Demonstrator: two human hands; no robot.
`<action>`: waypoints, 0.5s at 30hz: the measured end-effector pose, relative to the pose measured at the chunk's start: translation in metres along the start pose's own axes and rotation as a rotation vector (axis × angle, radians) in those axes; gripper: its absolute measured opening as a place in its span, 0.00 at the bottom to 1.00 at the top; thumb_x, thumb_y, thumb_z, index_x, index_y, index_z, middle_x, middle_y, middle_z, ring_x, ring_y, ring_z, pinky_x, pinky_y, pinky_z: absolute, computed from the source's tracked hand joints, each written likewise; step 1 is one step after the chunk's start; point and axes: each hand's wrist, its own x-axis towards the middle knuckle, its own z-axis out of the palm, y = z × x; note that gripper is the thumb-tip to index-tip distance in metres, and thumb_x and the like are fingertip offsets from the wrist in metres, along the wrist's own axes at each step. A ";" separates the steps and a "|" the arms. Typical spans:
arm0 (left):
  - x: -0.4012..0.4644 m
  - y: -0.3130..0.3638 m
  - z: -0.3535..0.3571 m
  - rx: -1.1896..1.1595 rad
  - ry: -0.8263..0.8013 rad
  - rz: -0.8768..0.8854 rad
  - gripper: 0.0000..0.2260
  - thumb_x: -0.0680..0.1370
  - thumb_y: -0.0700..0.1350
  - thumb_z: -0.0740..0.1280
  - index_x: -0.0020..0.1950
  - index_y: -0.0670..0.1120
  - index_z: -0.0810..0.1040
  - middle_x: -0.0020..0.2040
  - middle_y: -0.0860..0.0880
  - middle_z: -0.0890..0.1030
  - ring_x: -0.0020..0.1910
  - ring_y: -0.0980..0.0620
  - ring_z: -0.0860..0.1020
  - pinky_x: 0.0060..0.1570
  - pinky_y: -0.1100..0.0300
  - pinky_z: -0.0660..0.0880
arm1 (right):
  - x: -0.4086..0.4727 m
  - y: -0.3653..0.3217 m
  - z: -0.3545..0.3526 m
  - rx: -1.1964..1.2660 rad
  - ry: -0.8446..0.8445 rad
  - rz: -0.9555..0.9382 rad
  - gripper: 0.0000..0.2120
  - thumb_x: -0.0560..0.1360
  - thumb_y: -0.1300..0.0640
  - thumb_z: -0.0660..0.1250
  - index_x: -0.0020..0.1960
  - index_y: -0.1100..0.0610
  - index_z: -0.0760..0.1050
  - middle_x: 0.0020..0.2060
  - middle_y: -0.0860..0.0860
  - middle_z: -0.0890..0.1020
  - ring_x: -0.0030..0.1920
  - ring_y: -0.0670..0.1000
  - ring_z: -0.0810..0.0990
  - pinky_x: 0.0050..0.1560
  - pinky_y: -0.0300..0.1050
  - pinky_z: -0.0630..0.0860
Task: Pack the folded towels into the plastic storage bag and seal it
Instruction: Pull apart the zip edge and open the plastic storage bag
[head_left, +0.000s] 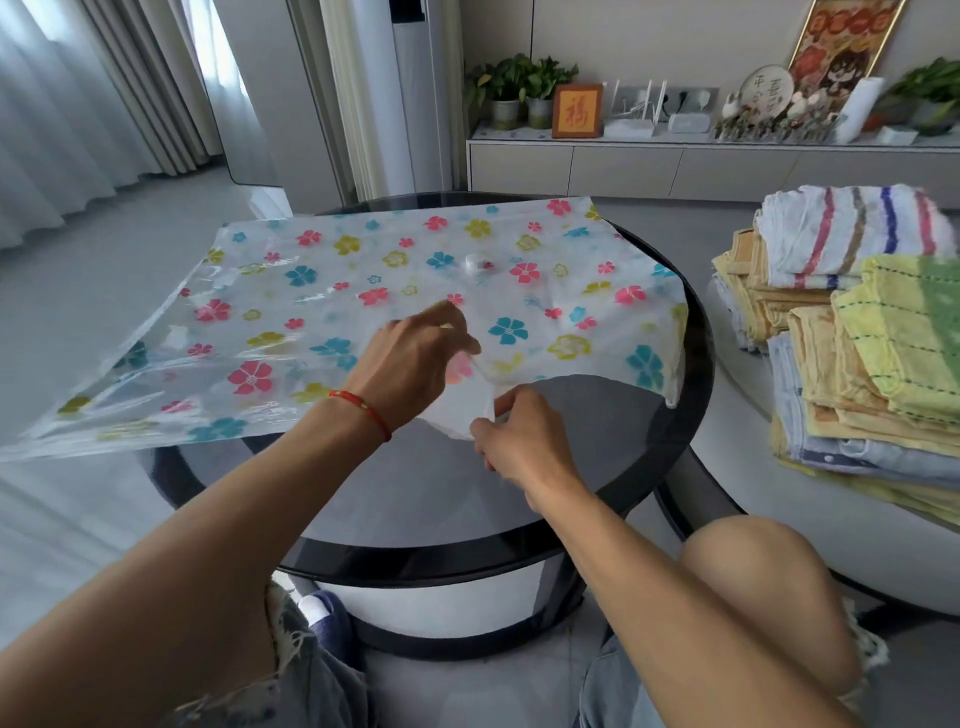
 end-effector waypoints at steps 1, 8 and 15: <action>0.001 0.000 0.000 0.009 -0.010 0.003 0.12 0.78 0.33 0.67 0.53 0.46 0.87 0.55 0.45 0.84 0.49 0.41 0.83 0.43 0.47 0.81 | 0.000 -0.001 -0.002 -0.018 0.002 -0.003 0.10 0.74 0.52 0.70 0.51 0.55 0.74 0.48 0.55 0.85 0.47 0.57 0.84 0.47 0.53 0.83; -0.001 0.006 0.006 -0.046 -0.181 -0.018 0.12 0.79 0.34 0.63 0.57 0.43 0.83 0.51 0.43 0.85 0.48 0.42 0.82 0.48 0.48 0.79 | -0.009 -0.017 -0.015 0.402 0.265 -0.029 0.16 0.74 0.52 0.72 0.58 0.56 0.72 0.52 0.54 0.83 0.45 0.56 0.86 0.42 0.57 0.86; 0.008 0.023 0.007 -0.014 -0.224 0.155 0.17 0.80 0.44 0.67 0.69 0.54 0.77 0.54 0.48 0.82 0.46 0.45 0.81 0.41 0.51 0.78 | -0.008 -0.009 -0.016 0.407 0.218 -0.086 0.20 0.75 0.62 0.71 0.64 0.54 0.69 0.52 0.53 0.84 0.41 0.53 0.88 0.40 0.53 0.87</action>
